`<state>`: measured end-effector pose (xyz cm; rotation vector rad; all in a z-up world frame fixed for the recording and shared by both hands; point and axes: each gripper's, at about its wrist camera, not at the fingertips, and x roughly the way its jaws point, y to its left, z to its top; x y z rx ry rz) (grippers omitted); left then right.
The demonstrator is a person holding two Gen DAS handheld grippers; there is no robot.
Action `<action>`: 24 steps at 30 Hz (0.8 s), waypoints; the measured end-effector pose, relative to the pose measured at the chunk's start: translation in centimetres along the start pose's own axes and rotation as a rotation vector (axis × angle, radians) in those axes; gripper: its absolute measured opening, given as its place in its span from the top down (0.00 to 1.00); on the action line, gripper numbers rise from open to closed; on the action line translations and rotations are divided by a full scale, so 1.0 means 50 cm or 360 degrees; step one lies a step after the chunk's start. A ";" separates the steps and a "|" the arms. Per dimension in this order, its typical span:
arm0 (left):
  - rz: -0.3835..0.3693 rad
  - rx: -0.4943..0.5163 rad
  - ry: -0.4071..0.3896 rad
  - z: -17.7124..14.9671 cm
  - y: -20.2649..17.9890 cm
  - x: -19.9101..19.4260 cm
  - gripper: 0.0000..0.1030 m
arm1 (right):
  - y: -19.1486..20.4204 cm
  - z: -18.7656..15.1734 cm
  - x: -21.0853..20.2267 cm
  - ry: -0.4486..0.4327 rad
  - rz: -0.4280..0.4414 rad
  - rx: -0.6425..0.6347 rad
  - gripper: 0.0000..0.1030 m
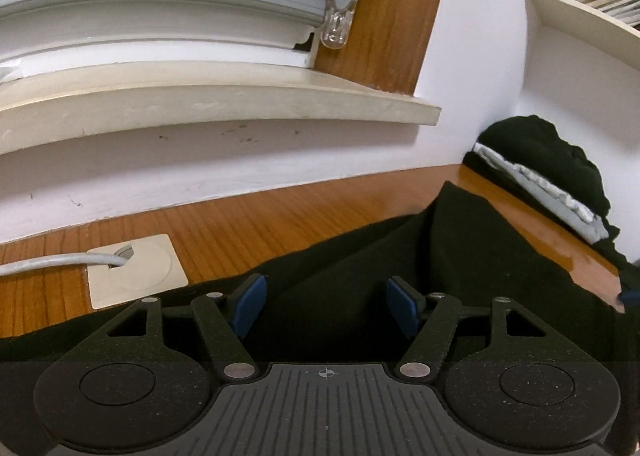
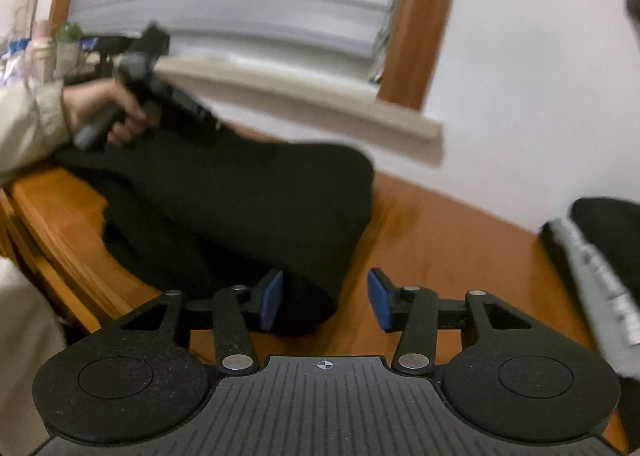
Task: Fold clothes
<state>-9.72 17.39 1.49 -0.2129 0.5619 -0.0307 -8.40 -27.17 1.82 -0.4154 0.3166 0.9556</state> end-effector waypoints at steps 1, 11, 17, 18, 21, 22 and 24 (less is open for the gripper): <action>0.0000 -0.0002 0.0000 0.000 0.000 0.000 0.32 | 0.000 -0.005 0.008 -0.0005 0.0006 0.0009 0.55; 0.0026 -0.0023 -0.0016 0.000 0.002 -0.005 0.32 | 0.003 0.016 -0.065 -0.0157 0.0028 0.0109 0.92; 0.0025 -0.0030 -0.0006 0.002 0.004 -0.004 0.31 | 0.037 -0.030 -0.057 0.0059 0.0057 0.0055 0.85; 0.0031 -0.0028 -0.0005 0.002 0.003 -0.004 0.31 | 0.029 -0.035 -0.053 0.0051 0.0064 0.0092 0.78; 0.0061 -0.0005 0.0000 0.002 -0.003 -0.002 0.30 | 0.006 -0.040 -0.048 0.0015 0.0084 0.0205 0.73; 0.0074 0.0003 0.0002 0.002 -0.005 -0.001 0.30 | 0.004 -0.040 -0.046 0.0008 0.0082 0.0207 0.73; 0.0142 0.0001 0.0007 0.002 -0.008 0.003 0.30 | 0.006 -0.046 -0.029 0.0025 0.0052 0.0187 0.72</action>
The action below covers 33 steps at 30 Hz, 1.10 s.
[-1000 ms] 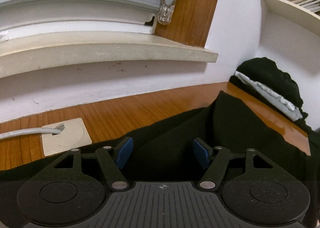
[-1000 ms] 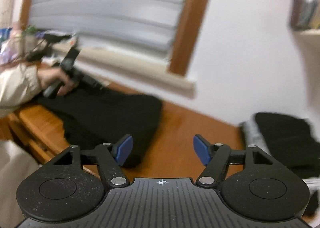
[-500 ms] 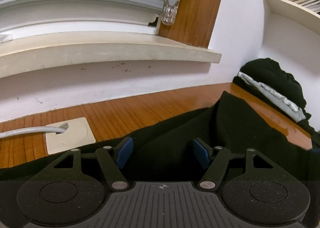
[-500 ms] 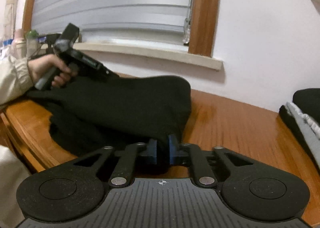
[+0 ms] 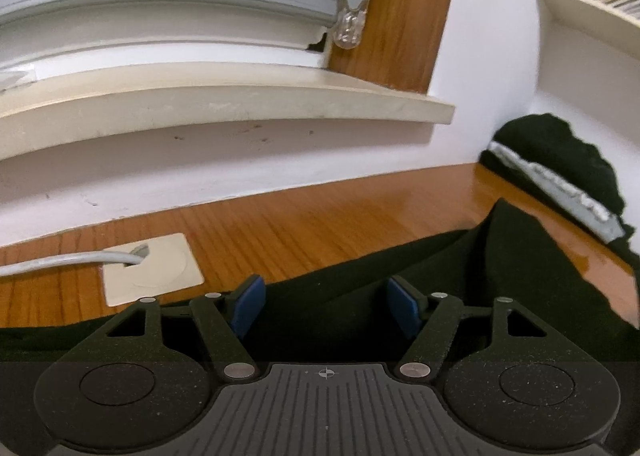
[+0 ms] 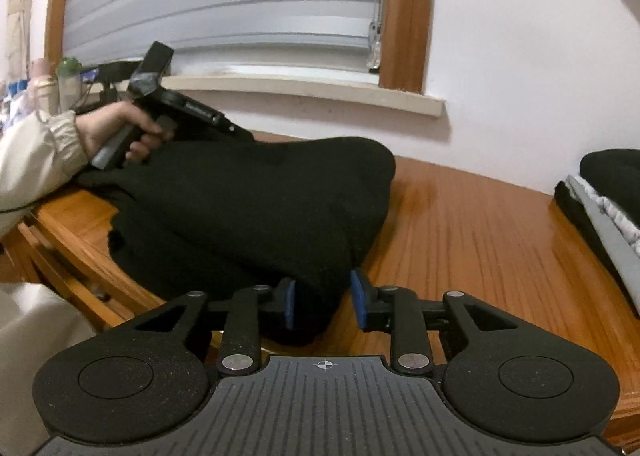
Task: Fold clothes
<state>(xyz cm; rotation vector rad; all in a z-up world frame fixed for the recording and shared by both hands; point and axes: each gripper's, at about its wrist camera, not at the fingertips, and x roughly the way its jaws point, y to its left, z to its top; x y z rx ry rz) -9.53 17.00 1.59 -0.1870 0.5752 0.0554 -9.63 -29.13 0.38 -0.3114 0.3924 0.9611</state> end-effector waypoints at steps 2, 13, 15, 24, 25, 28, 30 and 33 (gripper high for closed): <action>0.0072 -0.0029 -0.0010 0.003 -0.002 0.005 0.31 | -0.003 -0.004 0.024 0.0019 -0.0059 -0.0020 0.72; -0.0089 0.0062 -0.0128 0.055 -0.056 0.005 0.31 | -0.115 -0.015 0.099 -0.0098 -0.0272 0.0261 0.48; -0.0113 0.0176 -0.0103 0.081 -0.067 0.008 0.34 | -0.122 -0.025 0.098 -0.0127 -0.0266 0.0304 0.44; -0.0454 0.0410 0.0215 0.136 -0.080 0.122 0.57 | -0.127 -0.031 0.115 -0.0177 -0.0387 0.0382 0.29; -0.0465 0.0417 0.0220 0.135 -0.080 0.135 0.57 | -0.121 -0.031 0.116 -0.0178 -0.0418 0.0355 0.28; -0.0556 0.0394 0.0244 0.129 -0.073 0.168 0.57 | -0.115 -0.029 0.119 -0.0177 -0.0453 0.0322 0.28; -0.0587 0.0368 0.0247 0.129 -0.067 0.181 0.57 | -0.118 -0.029 0.120 -0.0176 -0.0454 0.0338 0.28; -0.0632 0.0288 0.0253 0.130 -0.052 0.195 0.54 | -0.115 -0.029 0.121 -0.0175 -0.0465 0.0307 0.28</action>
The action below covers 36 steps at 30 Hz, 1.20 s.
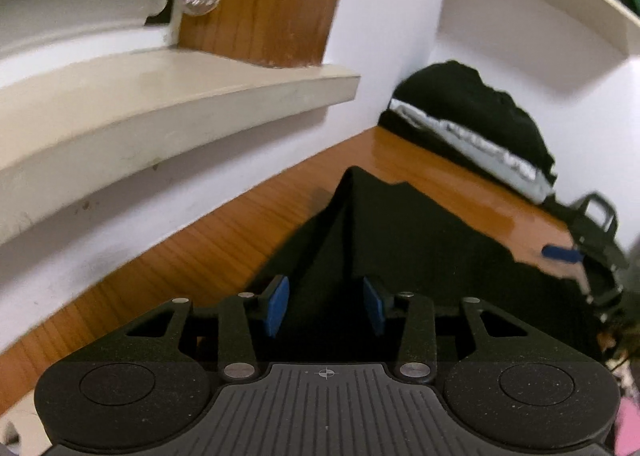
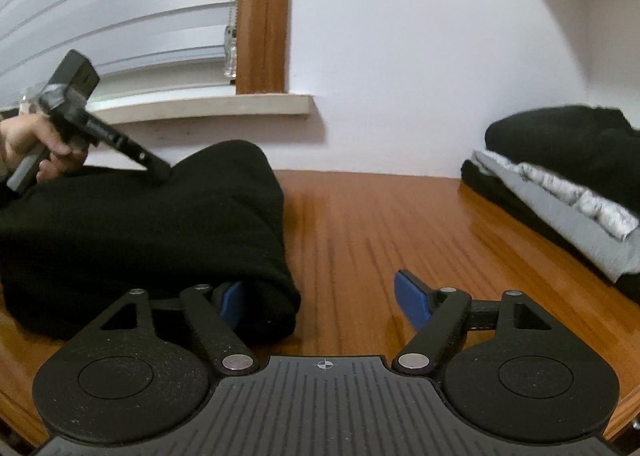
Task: Fold clothes
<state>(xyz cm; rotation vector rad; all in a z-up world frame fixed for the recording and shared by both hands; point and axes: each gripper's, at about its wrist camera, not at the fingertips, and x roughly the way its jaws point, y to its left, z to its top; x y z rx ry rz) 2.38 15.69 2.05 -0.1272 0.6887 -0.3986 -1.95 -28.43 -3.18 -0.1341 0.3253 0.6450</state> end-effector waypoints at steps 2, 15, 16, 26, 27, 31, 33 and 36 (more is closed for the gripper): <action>-0.0008 -0.0025 -0.0011 -0.005 0.008 0.003 0.54 | -0.005 0.002 0.002 0.0017 0.0011 0.0023 0.28; -0.0113 -0.0207 -0.0091 -0.015 0.046 -0.009 0.60 | 0.002 0.002 -0.004 0.0005 -0.0005 0.0003 0.29; -0.0112 -0.0210 -0.0090 -0.016 0.045 -0.008 0.61 | 0.002 0.002 -0.004 0.0003 -0.0003 0.0002 0.29; -0.0123 -0.0252 -0.0086 -0.019 0.053 -0.006 0.61 | 0.007 -0.001 -0.011 -0.0035 -0.0009 -0.0032 0.29; -0.0118 -0.0251 -0.0082 -0.019 0.052 -0.005 0.61 | 0.007 -0.001 -0.011 -0.0038 -0.0010 -0.0034 0.30; -0.0116 -0.0255 -0.0077 -0.018 0.053 -0.004 0.61 | 0.006 0.001 -0.012 -0.0037 -0.0009 -0.0031 0.30; -0.0122 -0.0269 -0.0079 -0.018 0.055 -0.004 0.61 | 0.006 0.002 -0.013 -0.0037 -0.0011 -0.0034 0.30; -0.0129 -0.0290 -0.0085 -0.020 0.061 -0.006 0.61 | 0.005 0.001 -0.013 -0.0035 -0.0010 -0.0031 0.30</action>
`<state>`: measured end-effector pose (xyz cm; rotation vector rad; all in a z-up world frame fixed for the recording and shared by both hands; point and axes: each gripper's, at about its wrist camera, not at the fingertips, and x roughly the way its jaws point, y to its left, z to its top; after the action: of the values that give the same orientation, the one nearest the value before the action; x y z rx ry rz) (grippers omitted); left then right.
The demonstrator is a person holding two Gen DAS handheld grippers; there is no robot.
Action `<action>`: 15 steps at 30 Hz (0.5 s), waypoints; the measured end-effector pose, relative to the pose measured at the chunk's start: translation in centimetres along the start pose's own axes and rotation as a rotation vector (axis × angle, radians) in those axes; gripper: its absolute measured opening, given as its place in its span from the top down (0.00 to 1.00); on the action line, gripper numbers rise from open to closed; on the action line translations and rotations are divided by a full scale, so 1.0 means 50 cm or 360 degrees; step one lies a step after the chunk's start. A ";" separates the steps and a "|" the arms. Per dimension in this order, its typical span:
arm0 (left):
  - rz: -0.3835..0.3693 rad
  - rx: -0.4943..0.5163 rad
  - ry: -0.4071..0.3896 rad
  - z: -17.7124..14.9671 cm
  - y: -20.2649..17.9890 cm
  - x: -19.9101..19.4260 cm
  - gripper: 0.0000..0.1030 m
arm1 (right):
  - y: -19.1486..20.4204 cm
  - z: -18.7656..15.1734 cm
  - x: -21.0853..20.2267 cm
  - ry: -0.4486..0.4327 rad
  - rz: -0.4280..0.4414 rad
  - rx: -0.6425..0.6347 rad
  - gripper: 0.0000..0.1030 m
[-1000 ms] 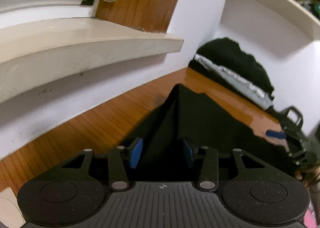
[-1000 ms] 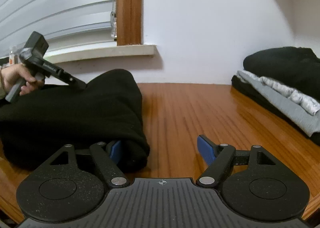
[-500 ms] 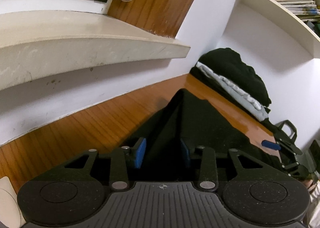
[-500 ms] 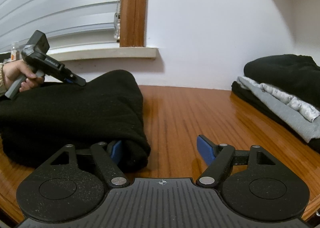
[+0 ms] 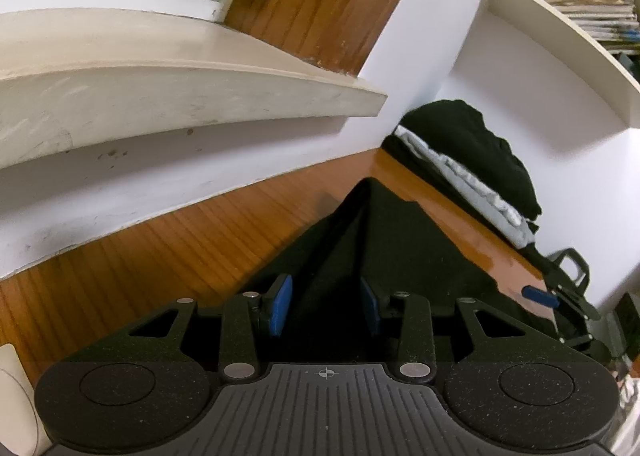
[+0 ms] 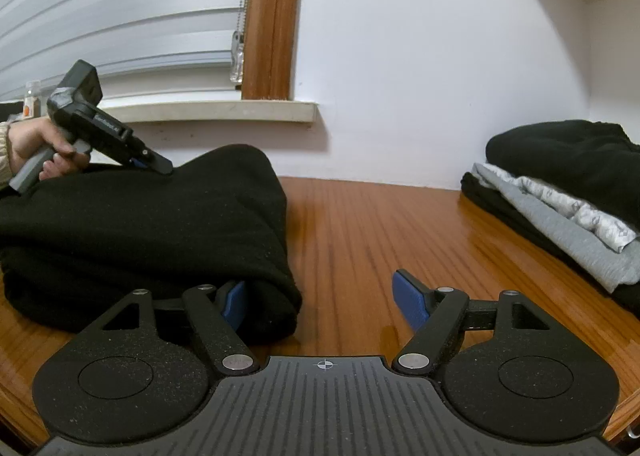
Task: Fold clothes
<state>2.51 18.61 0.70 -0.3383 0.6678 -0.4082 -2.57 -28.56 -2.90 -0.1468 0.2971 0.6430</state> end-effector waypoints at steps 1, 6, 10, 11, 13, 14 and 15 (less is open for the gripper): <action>0.0002 -0.0001 0.0000 0.000 0.000 0.000 0.61 | -0.001 0.000 0.000 0.0001 0.0001 0.0002 0.30; 0.0015 0.0016 0.0008 0.000 -0.004 0.002 0.59 | -0.004 0.002 0.001 0.0018 0.0007 0.0028 0.30; 0.0033 0.0042 0.0011 -0.001 -0.011 0.002 0.56 | -0.003 0.004 0.002 0.0028 0.0001 0.0042 0.29; 0.0034 0.0045 0.0010 -0.001 -0.011 0.002 0.56 | -0.003 0.004 0.002 0.0029 -0.0001 0.0044 0.29; 0.0033 0.0040 0.0008 -0.001 -0.010 0.001 0.56 | -0.002 0.004 0.002 0.0031 -0.0003 0.0048 0.29; 0.0034 0.0040 0.0006 -0.002 -0.011 0.001 0.56 | -0.002 0.004 0.002 0.0031 -0.0003 0.0048 0.29; 0.0037 0.0042 0.0006 -0.002 -0.011 0.001 0.56 | -0.002 0.005 0.003 0.0031 -0.0003 0.0047 0.29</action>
<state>2.36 18.07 0.85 -0.3043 0.6688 -0.3954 -2.35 -28.52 -2.71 -0.1250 0.3252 0.6355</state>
